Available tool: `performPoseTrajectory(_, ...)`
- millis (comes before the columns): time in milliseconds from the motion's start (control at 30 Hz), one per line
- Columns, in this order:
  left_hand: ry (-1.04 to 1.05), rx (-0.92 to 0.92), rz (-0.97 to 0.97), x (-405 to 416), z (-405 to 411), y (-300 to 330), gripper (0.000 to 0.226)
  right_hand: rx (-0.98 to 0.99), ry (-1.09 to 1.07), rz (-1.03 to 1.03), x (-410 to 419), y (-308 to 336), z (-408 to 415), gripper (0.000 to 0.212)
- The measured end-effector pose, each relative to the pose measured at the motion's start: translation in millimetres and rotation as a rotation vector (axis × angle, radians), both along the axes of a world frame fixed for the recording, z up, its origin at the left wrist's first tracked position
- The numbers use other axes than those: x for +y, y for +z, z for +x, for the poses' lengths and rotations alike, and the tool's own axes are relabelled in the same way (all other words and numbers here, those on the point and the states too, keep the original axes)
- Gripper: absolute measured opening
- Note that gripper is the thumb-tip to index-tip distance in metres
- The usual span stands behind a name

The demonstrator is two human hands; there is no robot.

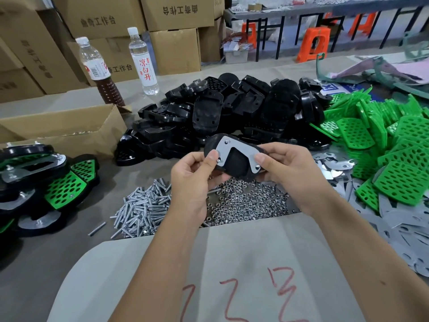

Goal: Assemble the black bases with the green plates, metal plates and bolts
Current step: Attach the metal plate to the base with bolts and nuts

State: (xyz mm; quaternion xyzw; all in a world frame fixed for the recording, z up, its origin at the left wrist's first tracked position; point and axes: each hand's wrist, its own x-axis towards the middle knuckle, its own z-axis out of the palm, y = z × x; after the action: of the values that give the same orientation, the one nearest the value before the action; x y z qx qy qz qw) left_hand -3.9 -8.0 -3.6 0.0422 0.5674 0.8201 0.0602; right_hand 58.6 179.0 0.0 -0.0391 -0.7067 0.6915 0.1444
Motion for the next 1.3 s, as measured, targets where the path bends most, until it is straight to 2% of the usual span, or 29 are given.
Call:
performPoseTrajectory(200, -0.003, 0.036, -0.035, 3, 3, 0, 0.017, -0.042, -0.034, 0.046, 4, -3, -2, 0.009)
performPoseTrajectory(300, 0.065, 0.068, -0.059, 4, 3, -1, 0.016, -0.034, -0.034, 0.15, 1, -4, -4, 0.012)
performPoseTrajectory(467, 0.067, 0.082, -0.07, 5, 3, -1, 0.019, -0.012, -0.038, 0.162, -2, -4, -3, 0.011)
performPoseTrajectory(733, -0.048, 0.023, -0.077, -1, 2, 3, 0.019, 0.042, -0.048, 0.226, -6, 1, 2, 0.01)
performPoseTrajectory(967, -0.109, -0.067, 0.013, -2, 3, 8, 0.015, 0.063, -0.049, 0.217, -7, 2, 3, 0.011)
performPoseTrajectory(1167, -0.291, -0.057, 0.007, -12, 1, 10, 0.022, 0.067, 0.024, 0.266, 1, 4, 3, 0.014)
performPoseTrajectory(1300, -0.33, -0.049, -0.032, -15, 1, 10, 0.022, 0.06, 0.063, 0.29, 5, 5, 5, 0.019)
